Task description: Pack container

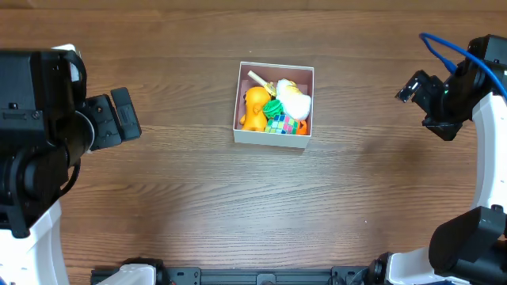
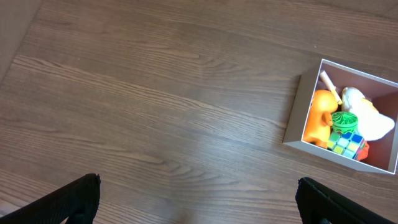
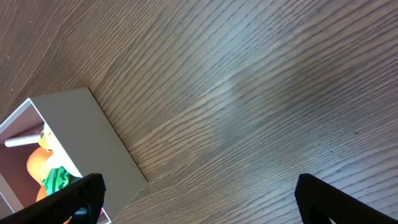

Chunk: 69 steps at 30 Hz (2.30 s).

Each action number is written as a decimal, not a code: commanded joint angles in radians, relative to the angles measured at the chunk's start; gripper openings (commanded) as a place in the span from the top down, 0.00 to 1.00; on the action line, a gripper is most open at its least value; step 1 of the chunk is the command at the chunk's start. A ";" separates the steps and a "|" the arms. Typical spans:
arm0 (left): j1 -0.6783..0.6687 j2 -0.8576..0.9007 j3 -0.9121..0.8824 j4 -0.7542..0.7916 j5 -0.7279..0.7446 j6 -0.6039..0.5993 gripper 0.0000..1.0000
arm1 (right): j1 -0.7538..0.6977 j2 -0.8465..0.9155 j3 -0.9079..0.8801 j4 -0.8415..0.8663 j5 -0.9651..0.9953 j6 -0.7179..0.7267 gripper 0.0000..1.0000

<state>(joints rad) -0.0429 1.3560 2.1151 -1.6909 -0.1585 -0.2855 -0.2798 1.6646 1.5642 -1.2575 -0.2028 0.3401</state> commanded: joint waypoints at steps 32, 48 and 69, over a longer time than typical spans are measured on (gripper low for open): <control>0.010 0.005 -0.004 0.002 -0.009 0.005 0.00 | 0.320 -0.600 0.008 0.005 0.157 -0.004 0.00; 0.010 0.005 -0.004 0.002 -0.009 0.005 0.00 | 0.316 -0.936 -0.458 0.438 0.276 -0.035 0.00; 0.010 0.005 -0.004 0.002 -0.009 0.005 0.00 | 0.289 -1.521 -1.123 0.526 0.352 -0.034 0.00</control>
<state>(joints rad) -0.0429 1.3579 2.1136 -1.6909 -0.1585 -0.2855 0.0135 0.1780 0.4816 -0.7341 0.1349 0.3126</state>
